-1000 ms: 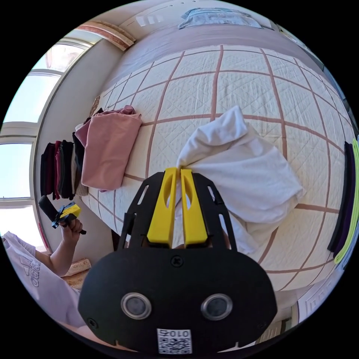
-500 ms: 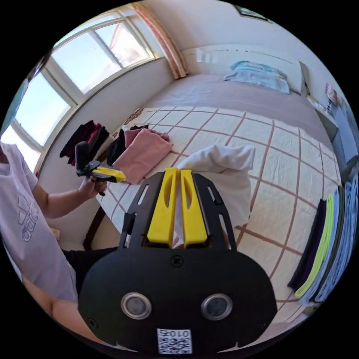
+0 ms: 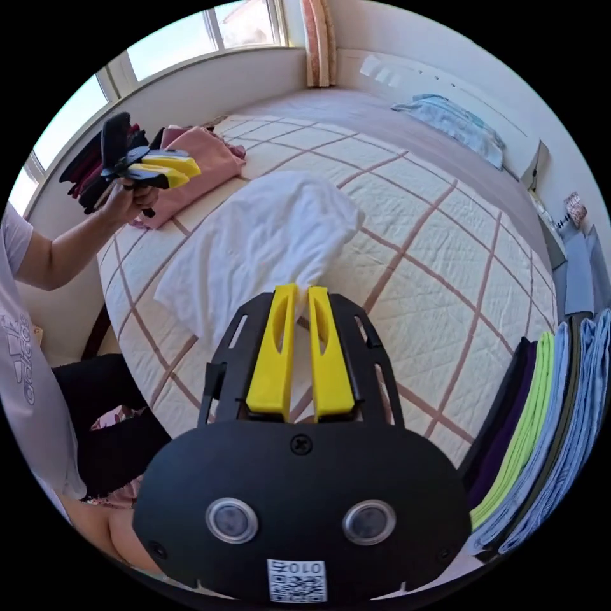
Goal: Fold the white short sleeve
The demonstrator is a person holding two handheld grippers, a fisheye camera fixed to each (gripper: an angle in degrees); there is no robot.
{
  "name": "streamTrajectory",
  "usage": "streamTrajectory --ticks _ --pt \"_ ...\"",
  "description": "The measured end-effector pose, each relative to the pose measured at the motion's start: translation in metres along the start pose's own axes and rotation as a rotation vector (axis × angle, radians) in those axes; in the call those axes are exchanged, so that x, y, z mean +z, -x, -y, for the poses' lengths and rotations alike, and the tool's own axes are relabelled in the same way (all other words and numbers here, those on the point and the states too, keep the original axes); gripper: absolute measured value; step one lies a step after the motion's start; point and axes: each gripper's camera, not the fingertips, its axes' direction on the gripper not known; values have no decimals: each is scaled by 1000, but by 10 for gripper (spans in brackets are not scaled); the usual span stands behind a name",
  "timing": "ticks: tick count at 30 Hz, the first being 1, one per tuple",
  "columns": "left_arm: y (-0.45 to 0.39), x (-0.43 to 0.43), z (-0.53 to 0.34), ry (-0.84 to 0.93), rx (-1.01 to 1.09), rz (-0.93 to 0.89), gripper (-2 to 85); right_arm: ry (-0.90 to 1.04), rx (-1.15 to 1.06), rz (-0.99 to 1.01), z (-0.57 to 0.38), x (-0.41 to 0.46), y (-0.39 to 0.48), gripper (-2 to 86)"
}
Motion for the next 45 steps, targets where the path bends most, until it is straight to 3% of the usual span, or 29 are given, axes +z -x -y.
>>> streamTrajectory --ticks 3,5,7,11,15,18,21,28,32,35,37,40,45 --pt "4 17 -4 1 20 44 54 -278 31 -64 -28 -26 12 133" --pt "9 17 -8 -59 -4 54 56 -356 -151 -54 -33 -34 50 151" --pt "6 12 -11 -114 -11 80 57 -333 -336 -64 -31 -23 103 166" --pt "-25 -3 -24 -219 -14 70 62 -134 -567 -306 -49 47 221 138" --pt "-71 -19 -47 -262 -64 46 70 -129 -437 -616 -80 109 250 43" --pt "-105 -37 -81 -256 -182 -41 90 -172 -197 -429 -82 74 224 39" --pt "-141 -52 -99 -135 -213 49 117 -230 7 -229 -72 12 190 43" --pt "-221 -74 -67 -95 -83 214 151 -542 17 -35 -87 -105 205 44" --pt "-248 -85 -57 -134 -124 276 157 -685 57 64 -133 -134 194 45" --pt "-260 -84 -50 -141 -154 320 143 -641 -64 245 -158 -132 192 46" --pt "-273 -88 -42 -194 -133 346 111 -597 -104 240 -173 -124 195 46" --pt "-295 -89 -22 -238 -23 332 44 -546 -65 128 -199 -105 185 46" --pt "-296 -77 19 -169 11 268 15 -519 63 243 -258 -71 122 42"
